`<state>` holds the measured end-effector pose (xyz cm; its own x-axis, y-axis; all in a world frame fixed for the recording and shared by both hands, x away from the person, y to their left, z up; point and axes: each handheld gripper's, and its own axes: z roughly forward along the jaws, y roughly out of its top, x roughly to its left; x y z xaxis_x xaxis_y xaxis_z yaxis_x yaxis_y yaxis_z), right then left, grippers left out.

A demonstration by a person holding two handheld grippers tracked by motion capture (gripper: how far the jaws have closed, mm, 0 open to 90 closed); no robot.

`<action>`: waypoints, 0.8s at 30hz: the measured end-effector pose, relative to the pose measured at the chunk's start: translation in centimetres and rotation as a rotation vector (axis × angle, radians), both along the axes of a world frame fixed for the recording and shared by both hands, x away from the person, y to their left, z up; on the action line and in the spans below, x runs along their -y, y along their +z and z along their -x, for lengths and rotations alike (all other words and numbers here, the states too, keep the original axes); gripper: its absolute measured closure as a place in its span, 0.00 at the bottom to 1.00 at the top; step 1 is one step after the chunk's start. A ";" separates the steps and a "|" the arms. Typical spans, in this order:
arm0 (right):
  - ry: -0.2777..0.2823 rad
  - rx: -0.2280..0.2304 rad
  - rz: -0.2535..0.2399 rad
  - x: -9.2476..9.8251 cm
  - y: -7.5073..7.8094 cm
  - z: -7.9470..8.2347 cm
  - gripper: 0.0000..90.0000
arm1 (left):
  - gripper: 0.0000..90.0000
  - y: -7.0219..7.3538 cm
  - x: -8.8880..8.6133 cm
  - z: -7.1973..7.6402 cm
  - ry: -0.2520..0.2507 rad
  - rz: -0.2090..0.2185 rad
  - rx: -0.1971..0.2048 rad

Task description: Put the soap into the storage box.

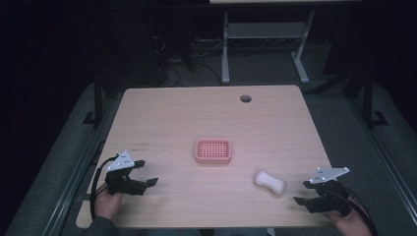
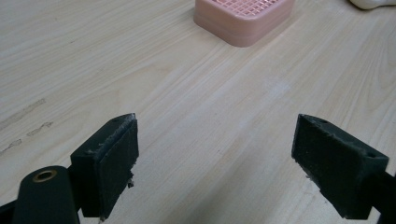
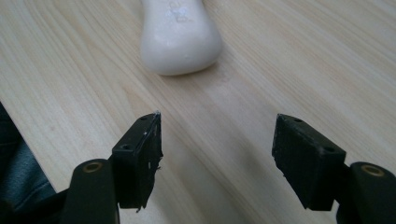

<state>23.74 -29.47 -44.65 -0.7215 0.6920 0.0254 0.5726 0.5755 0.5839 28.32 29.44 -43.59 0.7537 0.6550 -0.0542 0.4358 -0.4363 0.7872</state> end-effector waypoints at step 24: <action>0.101 -0.004 0.066 -3.3 1.5 -1.7 0.35 | 0.16 0.0 -0.2 0.1 0.011 0.002 0.004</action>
<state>25.40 -26.21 -43.14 -0.7876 0.6160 -0.0150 0.5117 0.6675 0.5410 28.22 29.61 -43.57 0.7468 0.6630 -0.0525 0.4371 -0.4299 0.7900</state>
